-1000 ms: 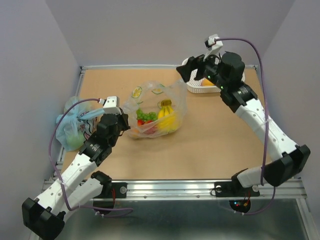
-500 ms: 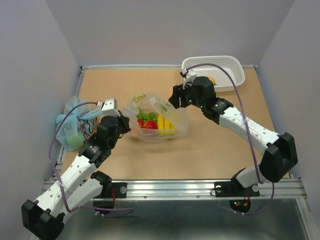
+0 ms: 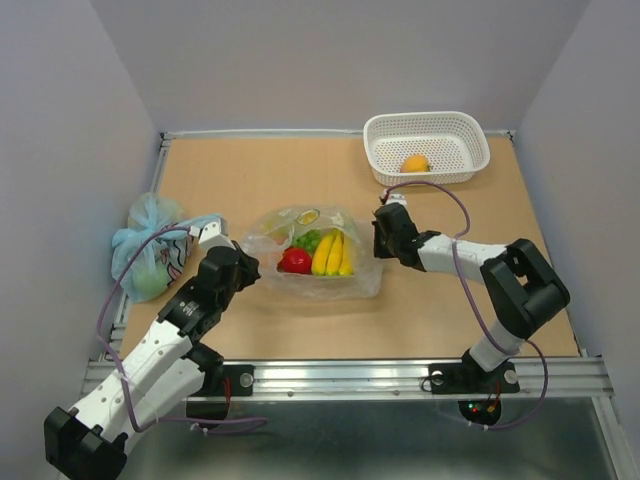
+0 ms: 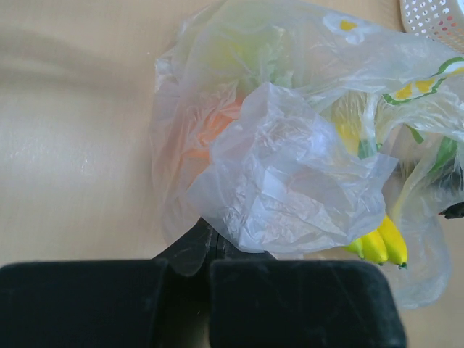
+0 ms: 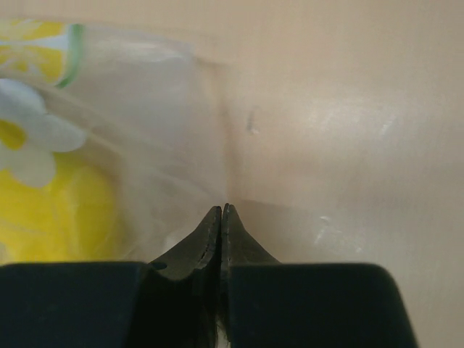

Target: Untie the knot of the plastic bag and take out the fruit

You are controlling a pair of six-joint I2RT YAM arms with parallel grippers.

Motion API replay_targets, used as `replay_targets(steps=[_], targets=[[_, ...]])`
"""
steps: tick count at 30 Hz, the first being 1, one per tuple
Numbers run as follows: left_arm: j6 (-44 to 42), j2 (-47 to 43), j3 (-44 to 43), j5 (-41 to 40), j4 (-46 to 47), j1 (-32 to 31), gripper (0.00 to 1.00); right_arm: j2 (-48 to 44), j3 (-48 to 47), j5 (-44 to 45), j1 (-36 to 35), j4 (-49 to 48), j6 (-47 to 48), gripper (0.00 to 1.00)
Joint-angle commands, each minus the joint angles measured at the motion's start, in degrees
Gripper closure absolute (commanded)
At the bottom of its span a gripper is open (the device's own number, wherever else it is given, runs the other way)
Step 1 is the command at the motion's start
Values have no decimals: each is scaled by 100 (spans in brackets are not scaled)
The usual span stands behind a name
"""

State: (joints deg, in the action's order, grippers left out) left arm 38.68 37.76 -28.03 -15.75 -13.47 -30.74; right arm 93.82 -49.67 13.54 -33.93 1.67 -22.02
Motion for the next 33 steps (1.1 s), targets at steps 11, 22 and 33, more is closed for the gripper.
replay_targets(steps=[11,22,33], targets=[[158,4,79,159,99,-11,100,-161,55,625,669,123,-541,85],[-492,56,35,818,697,-28,100,-1612,-1509,359,-384,1089,1181,18],[-624,-23,52,1057,820,-213,100,-937,-2803,9,-2398,1977,2105,22]])
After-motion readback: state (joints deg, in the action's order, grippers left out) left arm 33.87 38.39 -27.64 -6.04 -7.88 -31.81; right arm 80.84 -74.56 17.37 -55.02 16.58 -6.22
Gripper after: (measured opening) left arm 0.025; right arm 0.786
